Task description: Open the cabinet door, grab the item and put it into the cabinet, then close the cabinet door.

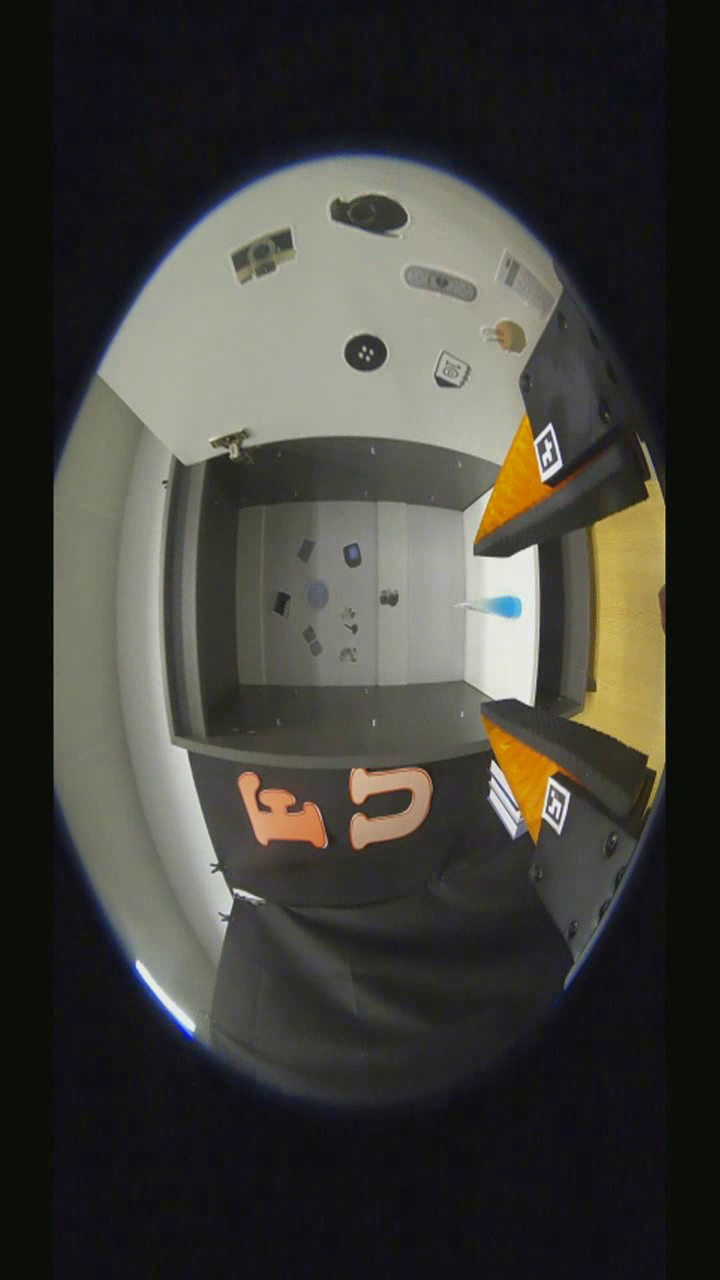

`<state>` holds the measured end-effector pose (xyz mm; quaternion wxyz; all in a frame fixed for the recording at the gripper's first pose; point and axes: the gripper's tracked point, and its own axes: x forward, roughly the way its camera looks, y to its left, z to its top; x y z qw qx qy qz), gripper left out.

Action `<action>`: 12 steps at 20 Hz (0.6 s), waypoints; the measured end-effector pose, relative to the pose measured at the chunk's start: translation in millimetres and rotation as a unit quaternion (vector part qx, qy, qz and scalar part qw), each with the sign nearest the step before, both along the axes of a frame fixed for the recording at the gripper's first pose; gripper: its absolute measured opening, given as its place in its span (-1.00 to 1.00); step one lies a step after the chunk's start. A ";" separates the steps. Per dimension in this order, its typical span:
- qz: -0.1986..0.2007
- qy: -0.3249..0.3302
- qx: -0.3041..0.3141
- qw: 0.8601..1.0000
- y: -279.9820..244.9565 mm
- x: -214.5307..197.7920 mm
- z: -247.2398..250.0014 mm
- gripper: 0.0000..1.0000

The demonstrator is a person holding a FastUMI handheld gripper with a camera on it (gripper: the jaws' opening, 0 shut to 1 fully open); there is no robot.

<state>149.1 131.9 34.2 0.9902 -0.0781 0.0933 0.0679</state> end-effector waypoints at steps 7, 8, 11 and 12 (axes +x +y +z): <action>-0.046 -0.042 -0.004 0.998 -46.2 -85.6 19.8 0.83; -0.061 -0.050 -0.004 0.997 -59.2 -95.1 22.8 0.83; -0.108 -0.067 -0.006 0.992 -101.8 -120.9 30.4 0.83; -0.125 -0.074 -0.008 0.989 -117.9 -129.8 34.1 0.83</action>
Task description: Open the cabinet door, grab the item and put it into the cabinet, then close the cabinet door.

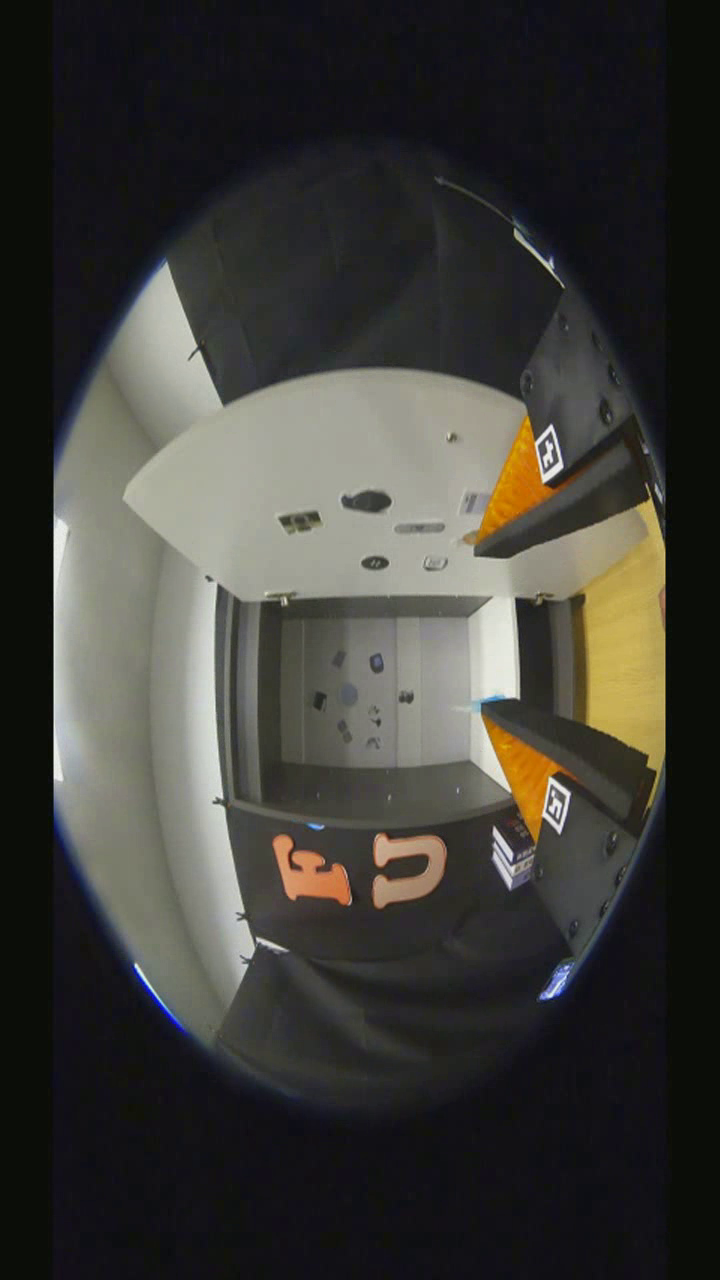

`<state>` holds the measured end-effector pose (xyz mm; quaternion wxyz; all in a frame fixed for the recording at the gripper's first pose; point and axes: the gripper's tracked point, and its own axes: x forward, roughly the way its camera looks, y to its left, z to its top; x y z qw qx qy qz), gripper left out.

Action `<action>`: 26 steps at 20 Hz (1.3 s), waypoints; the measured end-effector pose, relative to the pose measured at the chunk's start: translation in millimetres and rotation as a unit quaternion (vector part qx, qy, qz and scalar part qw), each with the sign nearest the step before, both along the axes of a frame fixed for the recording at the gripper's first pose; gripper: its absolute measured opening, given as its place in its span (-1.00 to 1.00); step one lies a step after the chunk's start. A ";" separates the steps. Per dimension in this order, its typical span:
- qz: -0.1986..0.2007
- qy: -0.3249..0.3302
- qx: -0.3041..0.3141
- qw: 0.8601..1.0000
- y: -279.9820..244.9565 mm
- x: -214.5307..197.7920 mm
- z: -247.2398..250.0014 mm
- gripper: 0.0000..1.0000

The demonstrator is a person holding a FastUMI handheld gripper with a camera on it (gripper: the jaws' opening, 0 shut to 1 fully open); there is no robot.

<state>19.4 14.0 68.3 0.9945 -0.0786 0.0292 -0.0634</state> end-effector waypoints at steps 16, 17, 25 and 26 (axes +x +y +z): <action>-0.205 -0.029 0.011 0.978 -218.4 -21.4 12.6 0.91; -0.207 -0.024 0.013 0.978 -225.9 -16.1 7.3 0.91; -0.187 -0.002 0.038 0.982 -237.9 25.0 -14.0 0.91; -0.185 -0.004 0.035 0.982 -238.7 28.3 -13.2 0.90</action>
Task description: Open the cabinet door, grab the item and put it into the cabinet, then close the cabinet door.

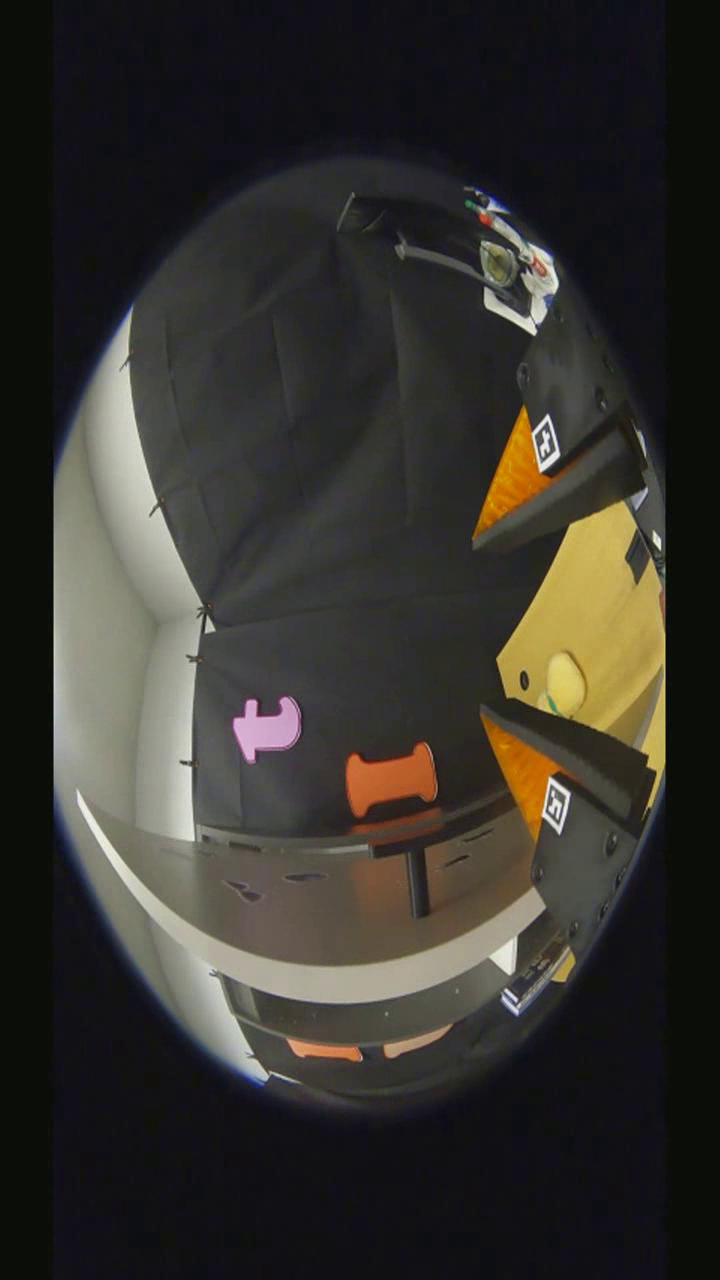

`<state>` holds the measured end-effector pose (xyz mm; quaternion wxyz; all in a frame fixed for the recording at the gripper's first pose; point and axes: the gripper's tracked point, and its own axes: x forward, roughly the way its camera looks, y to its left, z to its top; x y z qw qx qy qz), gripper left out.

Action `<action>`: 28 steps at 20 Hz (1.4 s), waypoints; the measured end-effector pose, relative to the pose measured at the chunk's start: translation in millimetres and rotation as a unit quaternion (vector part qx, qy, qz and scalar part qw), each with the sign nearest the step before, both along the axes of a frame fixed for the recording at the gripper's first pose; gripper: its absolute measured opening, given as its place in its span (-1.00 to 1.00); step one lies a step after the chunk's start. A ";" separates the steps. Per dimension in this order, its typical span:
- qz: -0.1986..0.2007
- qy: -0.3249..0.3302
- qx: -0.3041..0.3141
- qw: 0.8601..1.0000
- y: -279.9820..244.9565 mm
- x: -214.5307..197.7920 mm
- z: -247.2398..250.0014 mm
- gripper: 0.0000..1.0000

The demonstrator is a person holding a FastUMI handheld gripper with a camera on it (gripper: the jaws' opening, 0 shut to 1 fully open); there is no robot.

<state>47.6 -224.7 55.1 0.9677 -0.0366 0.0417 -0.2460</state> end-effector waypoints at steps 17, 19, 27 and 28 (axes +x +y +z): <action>0.081 -0.004 -0.027 0.996 92.4 -1.1 -15.6 0.82; 0.094 0.003 -0.027 0.995 109.1 1.0 -18.5 0.82; 0.201 0.026 -0.003 0.979 207.6 29.5 -44.4 0.82; 0.217 0.034 0.003 0.976 220.4 34.6 -51.4 0.83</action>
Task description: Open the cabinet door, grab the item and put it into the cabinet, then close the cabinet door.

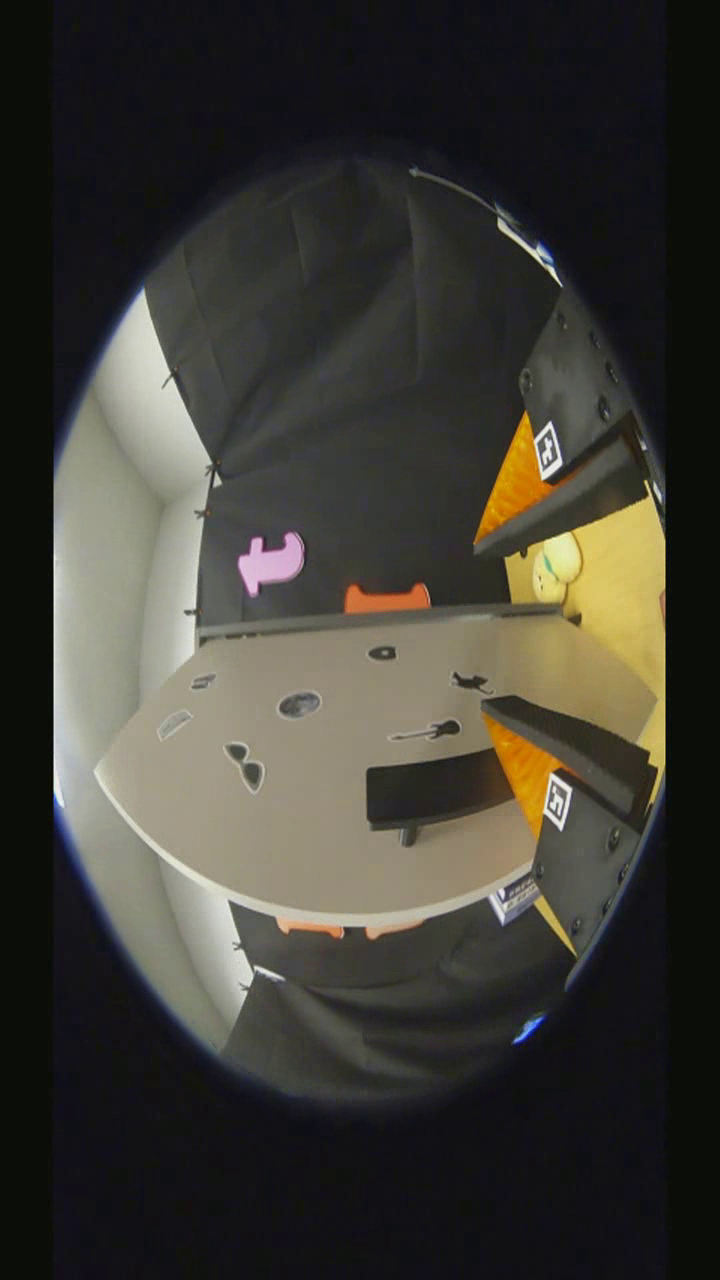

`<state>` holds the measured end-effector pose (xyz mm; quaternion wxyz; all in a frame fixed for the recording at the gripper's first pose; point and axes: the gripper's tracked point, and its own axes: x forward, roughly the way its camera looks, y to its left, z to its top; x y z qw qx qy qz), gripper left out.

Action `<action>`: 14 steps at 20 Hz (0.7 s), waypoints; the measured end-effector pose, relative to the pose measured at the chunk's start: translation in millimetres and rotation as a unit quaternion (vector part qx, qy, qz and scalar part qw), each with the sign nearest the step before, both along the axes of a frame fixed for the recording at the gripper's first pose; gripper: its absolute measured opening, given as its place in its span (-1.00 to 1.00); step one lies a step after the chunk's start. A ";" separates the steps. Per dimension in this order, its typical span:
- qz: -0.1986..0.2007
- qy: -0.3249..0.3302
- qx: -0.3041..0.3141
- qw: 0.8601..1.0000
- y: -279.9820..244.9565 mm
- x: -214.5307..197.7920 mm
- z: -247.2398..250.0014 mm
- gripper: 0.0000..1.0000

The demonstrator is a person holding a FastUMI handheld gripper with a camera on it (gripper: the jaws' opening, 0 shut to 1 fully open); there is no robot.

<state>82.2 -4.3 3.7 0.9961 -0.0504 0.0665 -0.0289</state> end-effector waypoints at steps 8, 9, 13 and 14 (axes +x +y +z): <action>0.096 0.023 0.029 0.995 76.2 24.3 -24.4 0.85; 0.105 0.022 0.029 0.994 81.6 23.4 -25.7 0.85; 0.129 0.023 0.029 0.991 100.0 22.7 -34.2 0.85; 0.129 0.021 0.026 0.991 105.7 24.3 -32.9 0.85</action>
